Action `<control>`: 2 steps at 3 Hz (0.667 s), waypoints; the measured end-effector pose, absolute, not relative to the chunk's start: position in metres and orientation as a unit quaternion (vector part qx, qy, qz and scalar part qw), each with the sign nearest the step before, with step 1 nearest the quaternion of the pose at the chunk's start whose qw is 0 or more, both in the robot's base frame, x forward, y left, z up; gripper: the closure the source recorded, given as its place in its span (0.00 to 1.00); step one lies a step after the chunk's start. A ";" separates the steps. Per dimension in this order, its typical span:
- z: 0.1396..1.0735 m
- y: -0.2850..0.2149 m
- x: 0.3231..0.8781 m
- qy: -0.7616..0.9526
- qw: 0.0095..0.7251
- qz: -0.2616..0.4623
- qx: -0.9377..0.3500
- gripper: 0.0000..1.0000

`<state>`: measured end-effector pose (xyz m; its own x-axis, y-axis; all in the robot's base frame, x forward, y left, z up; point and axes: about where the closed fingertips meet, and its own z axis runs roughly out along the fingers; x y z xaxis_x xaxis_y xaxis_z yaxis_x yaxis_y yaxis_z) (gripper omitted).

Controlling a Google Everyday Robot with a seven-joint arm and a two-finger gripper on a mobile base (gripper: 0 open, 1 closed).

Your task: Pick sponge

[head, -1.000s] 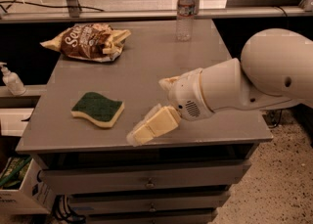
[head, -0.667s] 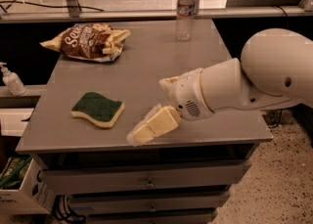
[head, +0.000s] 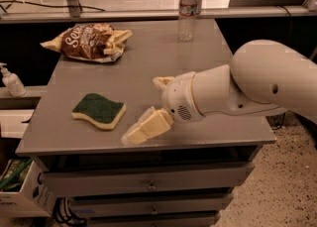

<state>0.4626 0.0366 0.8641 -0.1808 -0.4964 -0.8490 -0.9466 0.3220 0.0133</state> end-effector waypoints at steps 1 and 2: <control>0.852 0.058 0.481 0.692 0.410 0.282 -0.523 0.00; 0.841 0.077 0.495 0.678 0.423 0.279 -0.533 0.00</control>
Offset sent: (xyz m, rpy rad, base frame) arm 0.0519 0.0611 -0.0385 0.0340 -0.1375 0.0625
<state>0.4947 0.0775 0.8414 -0.0736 -0.4868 -0.8704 -0.9584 0.2760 -0.0733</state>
